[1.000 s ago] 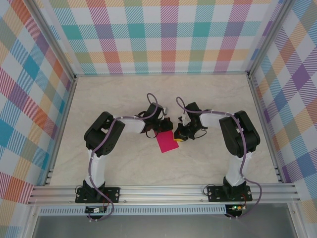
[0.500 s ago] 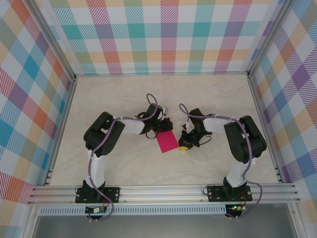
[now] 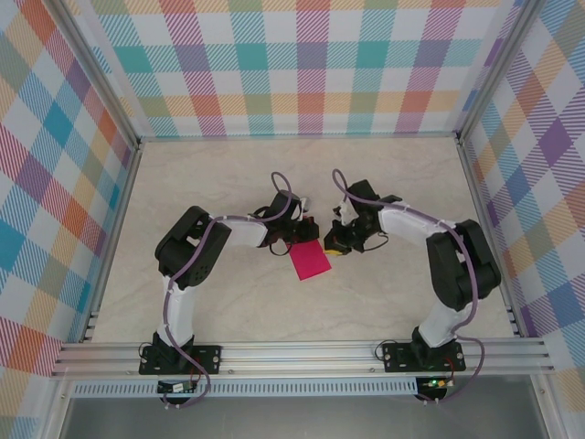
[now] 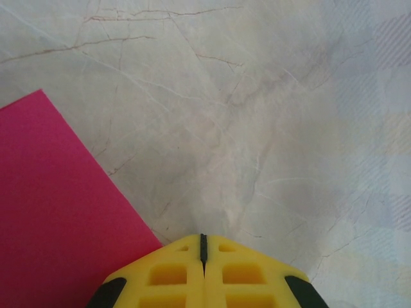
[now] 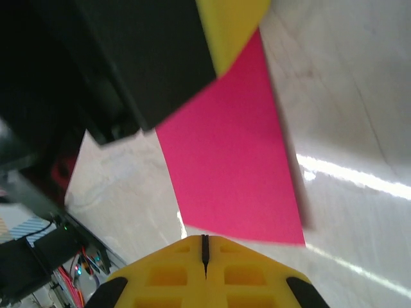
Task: Fold a paper plane with a square sheet of paper (pick it up from the middle)
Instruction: First fold in half a square sheet of paper at the center of the table.
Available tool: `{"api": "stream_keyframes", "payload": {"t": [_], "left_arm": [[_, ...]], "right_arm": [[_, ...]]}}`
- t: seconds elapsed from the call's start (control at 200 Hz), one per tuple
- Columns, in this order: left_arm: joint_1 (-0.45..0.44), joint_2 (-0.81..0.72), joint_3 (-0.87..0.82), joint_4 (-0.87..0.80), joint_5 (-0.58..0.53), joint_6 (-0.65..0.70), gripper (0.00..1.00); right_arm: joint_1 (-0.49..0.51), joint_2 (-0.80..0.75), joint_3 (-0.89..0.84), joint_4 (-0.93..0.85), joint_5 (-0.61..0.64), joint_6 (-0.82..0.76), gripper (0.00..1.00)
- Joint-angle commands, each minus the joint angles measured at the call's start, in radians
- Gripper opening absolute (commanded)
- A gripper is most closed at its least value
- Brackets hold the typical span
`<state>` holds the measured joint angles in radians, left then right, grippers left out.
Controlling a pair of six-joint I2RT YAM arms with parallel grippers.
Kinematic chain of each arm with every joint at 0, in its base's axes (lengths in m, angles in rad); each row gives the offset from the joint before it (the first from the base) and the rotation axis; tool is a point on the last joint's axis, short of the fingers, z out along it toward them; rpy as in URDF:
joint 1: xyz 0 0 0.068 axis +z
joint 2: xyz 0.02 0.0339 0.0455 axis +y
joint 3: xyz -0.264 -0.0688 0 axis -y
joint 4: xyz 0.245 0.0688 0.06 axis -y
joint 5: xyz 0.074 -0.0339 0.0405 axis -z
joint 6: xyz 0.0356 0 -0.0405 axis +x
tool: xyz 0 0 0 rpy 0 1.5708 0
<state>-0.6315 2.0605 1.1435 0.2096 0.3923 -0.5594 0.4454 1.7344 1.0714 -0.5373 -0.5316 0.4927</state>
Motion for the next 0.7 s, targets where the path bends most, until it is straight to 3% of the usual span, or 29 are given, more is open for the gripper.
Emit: {"api": "stream_keyframes", "payload": {"t": [0.0, 0.255, 0.46, 0.695], "left_arm": [[0.021, 0.065, -0.027, -0.165, -0.107, 0.030, 0.00], [0.021, 0.037, -0.002, -0.176, -0.067, 0.026, 0.00], [0.021, -0.034, 0.042, -0.144, 0.040, 0.014, 0.00], [0.022, -0.098, -0.017, -0.089, 0.062, 0.018, 0.01]], "right_arm": [[0.006, 0.079, 0.027, 0.046, -0.011, 0.027, 0.06], [0.006, 0.141, -0.035, 0.081, 0.027, 0.012, 0.05], [0.006, 0.160, -0.064, 0.088, 0.047, 0.001, 0.05], [0.005, 0.170, -0.065, 0.085, 0.058, -0.001, 0.05]]}}
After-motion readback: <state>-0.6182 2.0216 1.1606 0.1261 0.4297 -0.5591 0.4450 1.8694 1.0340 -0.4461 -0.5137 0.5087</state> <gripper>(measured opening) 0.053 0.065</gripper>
